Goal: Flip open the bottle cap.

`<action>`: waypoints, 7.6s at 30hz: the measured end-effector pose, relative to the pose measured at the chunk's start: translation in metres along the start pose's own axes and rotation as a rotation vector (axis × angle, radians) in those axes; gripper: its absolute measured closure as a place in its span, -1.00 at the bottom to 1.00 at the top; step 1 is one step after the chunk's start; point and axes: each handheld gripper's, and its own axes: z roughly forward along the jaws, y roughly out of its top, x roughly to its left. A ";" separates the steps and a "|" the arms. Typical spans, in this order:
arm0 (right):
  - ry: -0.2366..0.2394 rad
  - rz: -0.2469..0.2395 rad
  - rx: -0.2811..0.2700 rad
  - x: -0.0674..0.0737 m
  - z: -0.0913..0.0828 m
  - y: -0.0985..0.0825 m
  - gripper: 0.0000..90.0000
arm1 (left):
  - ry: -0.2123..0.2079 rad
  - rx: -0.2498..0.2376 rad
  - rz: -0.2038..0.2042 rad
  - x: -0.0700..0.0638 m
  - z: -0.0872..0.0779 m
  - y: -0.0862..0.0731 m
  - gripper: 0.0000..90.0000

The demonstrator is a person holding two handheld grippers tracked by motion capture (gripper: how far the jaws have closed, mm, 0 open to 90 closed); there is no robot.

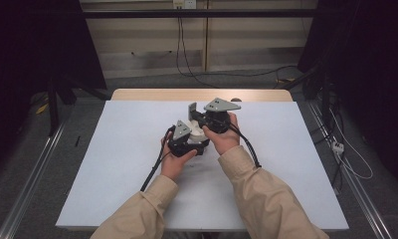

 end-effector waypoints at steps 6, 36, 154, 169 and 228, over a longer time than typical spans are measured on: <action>-0.002 -0.002 0.003 -0.001 0.002 0.000 1.00 | 0.001 0.000 0.000 0.000 0.000 0.000 -0.59; -0.008 -0.018 0.013 -0.002 0.011 0.000 1.00 | -0.001 0.001 -0.007 -0.001 0.000 0.000 -0.59; -0.005 -0.021 0.087 -0.008 0.041 0.002 1.00 | 0.001 0.008 -0.013 0.000 0.000 0.000 -0.59; -0.009 -0.022 0.100 -0.007 0.042 0.003 1.00 | 0.002 0.009 -0.009 0.000 0.000 0.000 -0.59; -0.008 0.024 0.087 -0.003 0.007 0.008 0.11 | 0.009 0.059 -0.033 -0.003 -0.029 0.010 -0.82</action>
